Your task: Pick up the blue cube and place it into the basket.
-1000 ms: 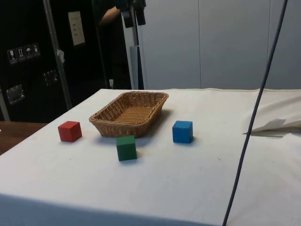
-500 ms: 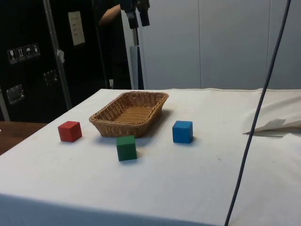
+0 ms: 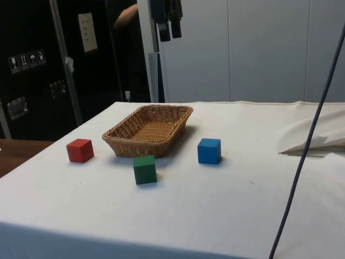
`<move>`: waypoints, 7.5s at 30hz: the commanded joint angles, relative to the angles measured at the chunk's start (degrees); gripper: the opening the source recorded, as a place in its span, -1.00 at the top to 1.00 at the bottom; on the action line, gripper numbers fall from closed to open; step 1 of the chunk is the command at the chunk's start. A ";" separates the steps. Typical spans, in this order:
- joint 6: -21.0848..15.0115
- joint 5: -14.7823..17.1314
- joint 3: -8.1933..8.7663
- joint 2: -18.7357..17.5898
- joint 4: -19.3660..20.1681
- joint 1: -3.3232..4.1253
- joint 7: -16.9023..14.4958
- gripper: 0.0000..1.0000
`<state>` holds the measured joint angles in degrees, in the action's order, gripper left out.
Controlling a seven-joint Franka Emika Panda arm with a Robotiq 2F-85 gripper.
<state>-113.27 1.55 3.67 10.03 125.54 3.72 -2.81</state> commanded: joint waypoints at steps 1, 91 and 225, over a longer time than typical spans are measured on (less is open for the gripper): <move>-1.95 -0.11 -0.06 1.15 1.78 0.06 -0.11 -1.00; -55.00 -5.90 0.17 -6.59 35.64 -1.83 0.80 -1.00; -64.40 -5.90 -1.26 -19.65 33.12 -2.06 2.01 0.99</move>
<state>-178.65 -4.18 2.29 -10.26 158.54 1.66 -0.74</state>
